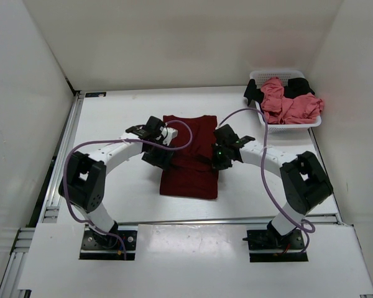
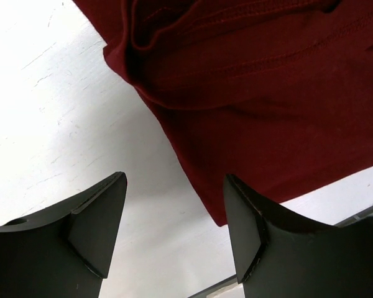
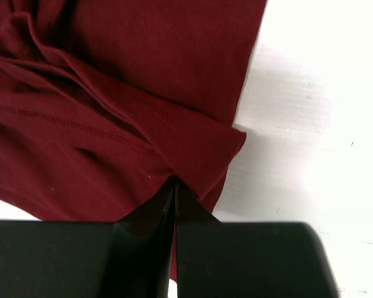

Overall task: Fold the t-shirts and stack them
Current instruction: Fold the folded rectangular tshirt in 1/3 of the way

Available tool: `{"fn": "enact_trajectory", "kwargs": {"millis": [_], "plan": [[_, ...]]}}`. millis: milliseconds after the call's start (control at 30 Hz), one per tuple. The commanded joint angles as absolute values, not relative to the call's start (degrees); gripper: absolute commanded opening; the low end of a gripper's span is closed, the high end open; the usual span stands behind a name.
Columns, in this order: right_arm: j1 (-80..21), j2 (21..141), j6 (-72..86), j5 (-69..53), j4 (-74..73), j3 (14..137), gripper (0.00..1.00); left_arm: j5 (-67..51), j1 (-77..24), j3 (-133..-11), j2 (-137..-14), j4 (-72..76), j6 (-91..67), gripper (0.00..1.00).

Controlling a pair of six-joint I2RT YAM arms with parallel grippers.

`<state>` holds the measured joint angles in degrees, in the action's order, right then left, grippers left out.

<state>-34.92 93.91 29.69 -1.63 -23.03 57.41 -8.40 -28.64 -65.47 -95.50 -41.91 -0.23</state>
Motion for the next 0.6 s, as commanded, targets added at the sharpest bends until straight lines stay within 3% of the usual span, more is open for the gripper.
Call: {"fn": "enact_trajectory", "kwargs": {"millis": [0,300,567], "plan": [[-35.0,95.3,30.0,0.1,-21.6,61.1,0.01,-9.7,-28.7,-65.1,-95.7,-40.6,0.0,0.75],[-34.5,103.1,27.9,3.6,-20.7,65.9,0.01,-8.5,-28.7,-65.1,-96.9,-40.6,0.0,0.75],[-31.2,111.6,26.7,6.0,-21.3,80.5,0.01,-7.4,-28.7,-65.1,-96.9,-40.6,0.0,0.75]]}}
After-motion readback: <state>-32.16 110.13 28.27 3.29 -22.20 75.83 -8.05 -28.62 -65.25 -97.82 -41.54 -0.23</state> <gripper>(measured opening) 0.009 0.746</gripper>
